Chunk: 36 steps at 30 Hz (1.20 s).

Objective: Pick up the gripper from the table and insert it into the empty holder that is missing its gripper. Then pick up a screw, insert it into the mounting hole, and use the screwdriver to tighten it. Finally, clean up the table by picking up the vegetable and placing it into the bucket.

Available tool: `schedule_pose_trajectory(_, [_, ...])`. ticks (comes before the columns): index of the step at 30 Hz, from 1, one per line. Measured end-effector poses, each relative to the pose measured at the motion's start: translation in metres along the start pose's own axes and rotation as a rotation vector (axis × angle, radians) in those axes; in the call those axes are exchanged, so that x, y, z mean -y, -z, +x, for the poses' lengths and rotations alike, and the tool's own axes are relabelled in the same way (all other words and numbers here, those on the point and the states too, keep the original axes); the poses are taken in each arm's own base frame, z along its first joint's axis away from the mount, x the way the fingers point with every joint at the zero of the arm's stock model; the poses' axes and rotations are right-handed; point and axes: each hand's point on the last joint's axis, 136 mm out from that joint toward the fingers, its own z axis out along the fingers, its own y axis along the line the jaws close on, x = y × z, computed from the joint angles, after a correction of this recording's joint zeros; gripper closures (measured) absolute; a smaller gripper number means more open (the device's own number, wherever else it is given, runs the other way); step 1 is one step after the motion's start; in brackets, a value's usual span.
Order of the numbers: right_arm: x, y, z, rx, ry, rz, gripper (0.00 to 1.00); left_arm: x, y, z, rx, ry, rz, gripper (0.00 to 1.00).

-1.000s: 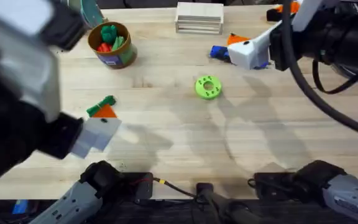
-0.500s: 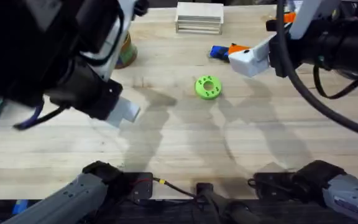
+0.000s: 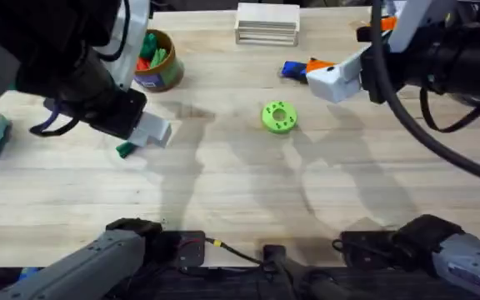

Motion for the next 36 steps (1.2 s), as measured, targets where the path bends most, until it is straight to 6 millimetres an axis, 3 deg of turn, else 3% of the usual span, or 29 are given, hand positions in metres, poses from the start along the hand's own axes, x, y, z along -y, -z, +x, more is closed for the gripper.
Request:
schedule_pose_trajectory(8, [0.0,0.0,0.0,0.0,0.0,0.0,0.01,-0.005,-0.02,-0.034,0.027,-0.077,-0.008,0.007])
schedule_pose_trajectory(14, [0.0,0.0,0.0,0.0,0.0,0.0,0.01,-0.018,-0.058,-0.043,-0.018,-0.078,-0.008,0.008])
schedule_pose_trajectory(22, [0.0,0.0,0.0,0.0,0.0,0.0,0.009,-0.039,-0.108,-0.035,-0.017,0.006,-0.031,0.008])
schedule_pose_trajectory(28, [0.0,0.0,0.0,0.0,0.0,0.0,0.01,-0.04,-0.14,-0.027,0.002,0.002,-0.049,0.008])
schedule_pose_trajectory(36, [0.0,0.0,0.0,0.0,0.0,0.0,0.01,-0.032,-0.158,-0.028,0.041,-0.014,-0.04,0.008])
